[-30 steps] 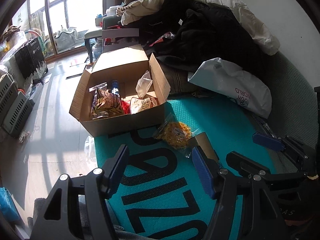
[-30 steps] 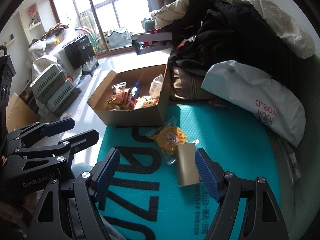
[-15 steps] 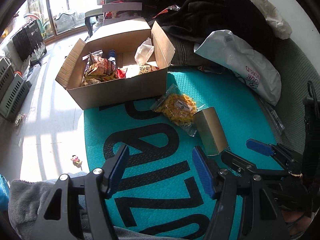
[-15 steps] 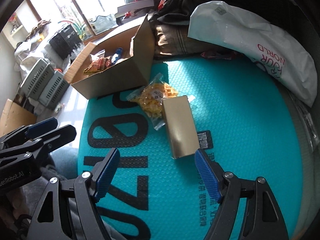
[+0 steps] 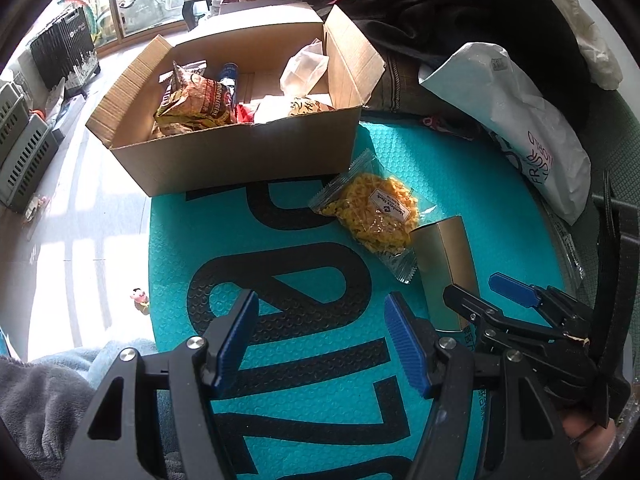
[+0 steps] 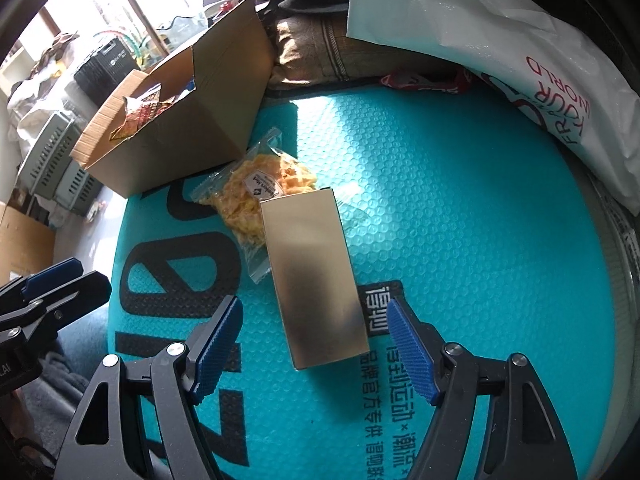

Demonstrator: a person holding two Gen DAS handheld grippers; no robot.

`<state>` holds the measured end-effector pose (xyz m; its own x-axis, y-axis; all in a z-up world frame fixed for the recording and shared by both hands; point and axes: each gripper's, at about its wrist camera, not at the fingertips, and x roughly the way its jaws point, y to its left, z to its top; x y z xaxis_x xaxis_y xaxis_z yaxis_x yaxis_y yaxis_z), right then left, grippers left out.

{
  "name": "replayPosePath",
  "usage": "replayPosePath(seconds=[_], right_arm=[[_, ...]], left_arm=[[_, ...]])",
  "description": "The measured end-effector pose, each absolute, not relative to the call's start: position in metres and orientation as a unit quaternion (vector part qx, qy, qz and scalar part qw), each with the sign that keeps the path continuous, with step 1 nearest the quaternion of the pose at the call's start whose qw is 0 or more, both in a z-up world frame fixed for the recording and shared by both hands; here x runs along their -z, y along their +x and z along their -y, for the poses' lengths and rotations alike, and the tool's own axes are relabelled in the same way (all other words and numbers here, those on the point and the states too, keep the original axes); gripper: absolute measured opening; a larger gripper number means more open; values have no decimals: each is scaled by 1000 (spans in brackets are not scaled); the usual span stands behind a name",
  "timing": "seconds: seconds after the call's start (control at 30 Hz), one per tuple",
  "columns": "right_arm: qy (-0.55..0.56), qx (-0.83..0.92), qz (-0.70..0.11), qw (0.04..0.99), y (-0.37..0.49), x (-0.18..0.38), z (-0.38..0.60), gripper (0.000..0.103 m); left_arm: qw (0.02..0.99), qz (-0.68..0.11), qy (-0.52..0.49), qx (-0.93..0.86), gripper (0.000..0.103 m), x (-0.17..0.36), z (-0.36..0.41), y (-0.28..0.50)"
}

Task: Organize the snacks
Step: 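Grasp the clear waffle pack with the left tool while the right tool grasps the gold box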

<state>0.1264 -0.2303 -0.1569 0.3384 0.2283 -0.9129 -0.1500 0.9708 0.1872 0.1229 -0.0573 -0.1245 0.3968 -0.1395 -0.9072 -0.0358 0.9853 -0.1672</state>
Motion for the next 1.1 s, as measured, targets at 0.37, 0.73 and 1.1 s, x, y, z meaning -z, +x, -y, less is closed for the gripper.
replayPosePath(seconds=[0.37, 0.73, 1.1], right_arm=[[22, -98, -554, 826, 160, 162, 254, 45], [-36, -113, -527, 842, 229, 167, 251, 45], [-20, -171, -556, 813, 199, 167, 225, 45]], left_arm=[[821, -563, -92, 26, 64, 141, 62, 143], [816, -569, -104, 12, 64, 150, 60, 158], [814, -568, -121, -9, 64, 154, 40, 159]])
